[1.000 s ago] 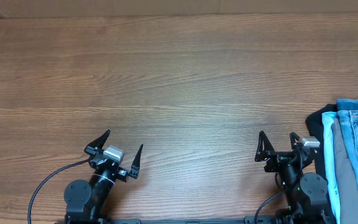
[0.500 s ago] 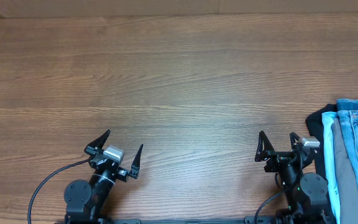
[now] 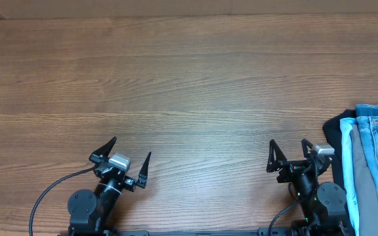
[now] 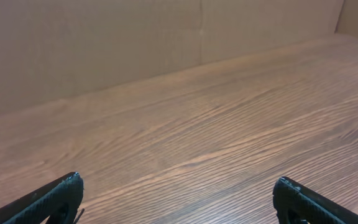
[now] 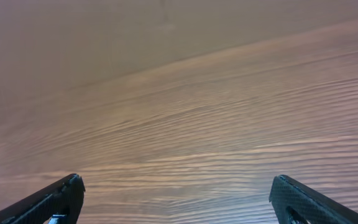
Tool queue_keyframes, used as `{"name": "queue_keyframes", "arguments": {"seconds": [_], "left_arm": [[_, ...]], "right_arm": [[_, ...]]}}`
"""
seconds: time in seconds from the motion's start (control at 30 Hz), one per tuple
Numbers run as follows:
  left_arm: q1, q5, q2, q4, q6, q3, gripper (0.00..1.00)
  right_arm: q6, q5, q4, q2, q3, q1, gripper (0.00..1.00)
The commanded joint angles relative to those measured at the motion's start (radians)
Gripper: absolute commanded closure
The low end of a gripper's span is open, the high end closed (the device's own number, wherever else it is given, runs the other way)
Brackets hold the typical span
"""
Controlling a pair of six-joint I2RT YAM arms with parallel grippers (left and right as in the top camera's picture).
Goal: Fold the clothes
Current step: 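Reach the right gripper to the jeans waistband at the right edge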
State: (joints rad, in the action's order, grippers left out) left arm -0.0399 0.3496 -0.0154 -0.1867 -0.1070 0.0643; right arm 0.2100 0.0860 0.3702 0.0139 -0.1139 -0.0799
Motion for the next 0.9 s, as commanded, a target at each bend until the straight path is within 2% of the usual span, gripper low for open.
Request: {"name": "queue_keyframes", "arguments": {"seconds": [0.0, 0.17, 0.37, 0.53, 0.67, 0.7, 0.8, 0.87], "left_arm": [[-0.011, 0.044, 0.009, 0.009, 0.078, -0.005, 0.0], [-0.011, 0.178, 0.009, 0.015, 0.138, 0.079, 0.0], [-0.011, 0.159, -0.048, -0.052, 0.101, 0.298, 0.0], [-0.011, 0.103, -0.254, -0.293, 0.103, 0.584, 0.0], [-0.011, 0.015, -0.509, -0.542, 0.103, 0.891, 0.0], [-0.011, -0.002, -0.61, -0.632, 0.103, 1.013, 0.0], [-0.011, -0.005, -0.8, -0.79, 0.103, 1.239, 0.0], [-0.011, -0.007, -0.906, -0.875, 0.103, 1.358, 0.0]], "right_arm": [[0.045, 0.127, -0.007, -0.01, 0.0, 0.003, 0.0], [0.09, 0.207, -0.017, -0.009, -0.088, 0.003, 0.0], [0.111, 0.224, 0.058, 0.078, -0.299, 0.003, 0.0], [0.127, 0.23, 0.344, 0.306, -0.577, 0.003, 0.0], [0.088, 0.202, 0.619, 0.564, -0.832, 0.003, 0.0], [0.074, 0.177, 0.726, 0.677, -0.932, 0.003, 0.0], [0.065, 0.169, 0.864, 0.858, -1.083, 0.003, 0.0], [0.01, 0.166, 0.924, 0.979, -1.164, 0.003, 0.0]]}}
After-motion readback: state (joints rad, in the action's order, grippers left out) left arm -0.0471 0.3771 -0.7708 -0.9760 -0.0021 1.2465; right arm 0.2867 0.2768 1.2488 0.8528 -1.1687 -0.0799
